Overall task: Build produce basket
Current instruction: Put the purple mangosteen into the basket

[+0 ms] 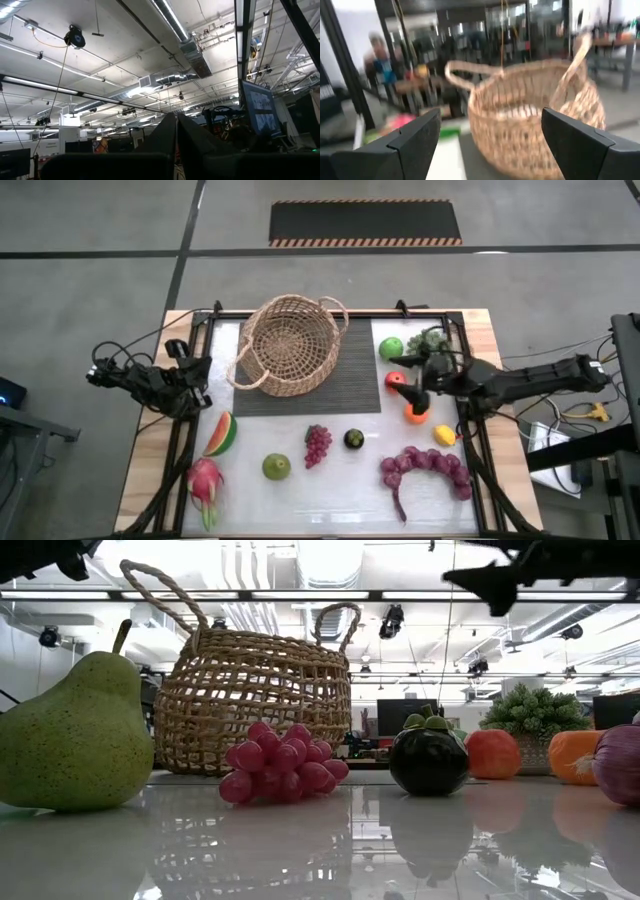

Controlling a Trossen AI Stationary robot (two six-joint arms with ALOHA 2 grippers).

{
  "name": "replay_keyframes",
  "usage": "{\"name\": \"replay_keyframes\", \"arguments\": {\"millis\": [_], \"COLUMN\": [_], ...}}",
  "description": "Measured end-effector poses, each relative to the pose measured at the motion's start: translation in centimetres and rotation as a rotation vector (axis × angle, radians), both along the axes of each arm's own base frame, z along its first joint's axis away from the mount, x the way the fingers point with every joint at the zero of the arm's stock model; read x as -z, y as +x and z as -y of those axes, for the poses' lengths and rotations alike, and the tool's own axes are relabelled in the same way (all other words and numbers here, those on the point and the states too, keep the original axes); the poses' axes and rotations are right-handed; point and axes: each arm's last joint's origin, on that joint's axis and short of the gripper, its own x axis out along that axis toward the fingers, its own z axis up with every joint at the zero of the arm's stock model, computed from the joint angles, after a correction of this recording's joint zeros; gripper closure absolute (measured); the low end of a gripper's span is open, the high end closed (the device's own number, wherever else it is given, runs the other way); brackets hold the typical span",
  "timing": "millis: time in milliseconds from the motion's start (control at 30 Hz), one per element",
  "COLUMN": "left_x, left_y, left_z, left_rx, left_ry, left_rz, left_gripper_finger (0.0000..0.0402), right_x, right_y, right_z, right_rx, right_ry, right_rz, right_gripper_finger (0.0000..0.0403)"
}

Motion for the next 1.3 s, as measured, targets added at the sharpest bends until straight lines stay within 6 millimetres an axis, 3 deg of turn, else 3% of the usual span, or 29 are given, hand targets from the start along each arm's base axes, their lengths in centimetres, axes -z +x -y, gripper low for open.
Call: {"name": "replay_keyframes", "arguments": {"millis": [267, 400, 800, 1067, 1300], "left_x": [0.1, 0.1, 0.2, 0.2, 0.2], "left_y": [0.0, 0.0, 0.0, 0.1, 0.1], "left_z": [0.0, 0.0, 0.0, 0.0, 0.0], "left_rx": [0.000, 0.001, 0.001, 0.001, 0.000], "left_ry": [0.001, 0.001, 0.000, 0.001, 0.002], "left_rz": [-0.003, -0.004, -0.003, -0.004, -0.006], "left_gripper_finger": [0.0402, 0.0402, 0.0402, 0.0402, 0.0402], "right_x": [-1.6, -1.2, -1.1, -0.1, 3.5], "right_y": [4.2, 6.0, 8.3, 9.5, 11.0], "right_z": [-1.8, -2.9, -5.5, -7.5, -9.0], "right_rx": [-0.059, -0.085, -0.084, -0.100, -0.135], "right_ry": [0.003, 0.014, 0.075, 0.068, 0.082], "right_rz": [-0.216, -0.355, -0.733, -0.875, -0.982], "right_gripper_finger": [0.0076, 0.0076, 0.0076, 0.0076, 0.0076]}}
